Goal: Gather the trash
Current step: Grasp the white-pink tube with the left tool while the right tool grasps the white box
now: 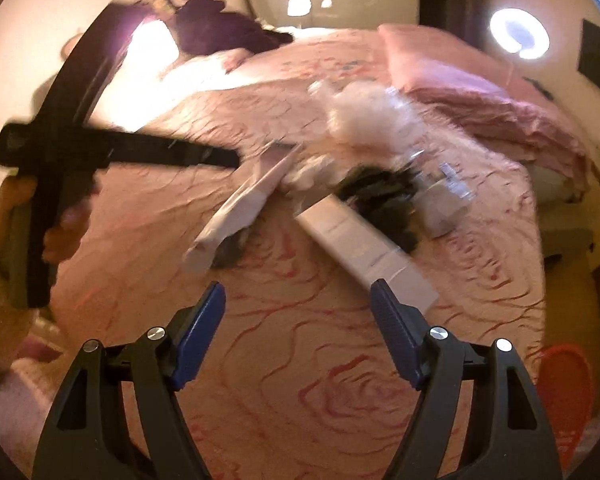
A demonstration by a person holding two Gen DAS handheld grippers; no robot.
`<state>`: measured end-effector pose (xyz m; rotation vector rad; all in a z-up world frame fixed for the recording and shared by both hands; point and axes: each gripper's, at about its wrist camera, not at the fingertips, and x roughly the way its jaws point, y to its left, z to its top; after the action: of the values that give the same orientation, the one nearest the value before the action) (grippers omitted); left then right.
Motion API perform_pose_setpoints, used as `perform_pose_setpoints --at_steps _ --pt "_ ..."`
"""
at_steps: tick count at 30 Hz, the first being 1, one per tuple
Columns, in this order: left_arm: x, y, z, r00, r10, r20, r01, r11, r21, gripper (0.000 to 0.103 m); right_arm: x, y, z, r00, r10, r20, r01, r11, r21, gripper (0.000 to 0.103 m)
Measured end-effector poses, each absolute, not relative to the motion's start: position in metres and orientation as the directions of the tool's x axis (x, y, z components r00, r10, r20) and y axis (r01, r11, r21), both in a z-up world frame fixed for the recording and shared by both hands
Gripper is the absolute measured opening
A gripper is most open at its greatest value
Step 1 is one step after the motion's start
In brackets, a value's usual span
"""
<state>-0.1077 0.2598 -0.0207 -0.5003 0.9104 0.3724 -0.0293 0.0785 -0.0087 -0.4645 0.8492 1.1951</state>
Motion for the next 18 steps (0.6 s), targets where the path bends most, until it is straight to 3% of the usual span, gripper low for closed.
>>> perform_pose_setpoints --at_steps 4,7,12,18 --pt "-0.105 0.256 -0.025 0.559 0.069 -0.826 -0.496 0.826 -0.267 0.030 -0.007 0.085 -0.012 0.180 0.600 -0.779 -0.923 0.378 0.078 0.072" --pt "-0.100 0.252 -0.028 0.561 0.040 -0.827 -0.479 0.830 -0.285 0.030 0.006 0.093 -0.024 0.177 0.572 -0.801 -0.922 0.380 0.067 0.064" --pt "-0.089 0.242 -0.033 0.548 0.024 -0.836 -0.454 0.849 -0.272 0.054 0.009 0.101 -0.036 0.162 0.548 -0.821 -0.929 0.365 0.060 0.054" --pt "-0.082 0.236 -0.044 0.518 0.028 -0.855 -0.443 0.864 -0.239 0.054 0.007 0.103 -0.039 0.172 0.530 -0.831 -0.930 0.366 0.041 0.046"
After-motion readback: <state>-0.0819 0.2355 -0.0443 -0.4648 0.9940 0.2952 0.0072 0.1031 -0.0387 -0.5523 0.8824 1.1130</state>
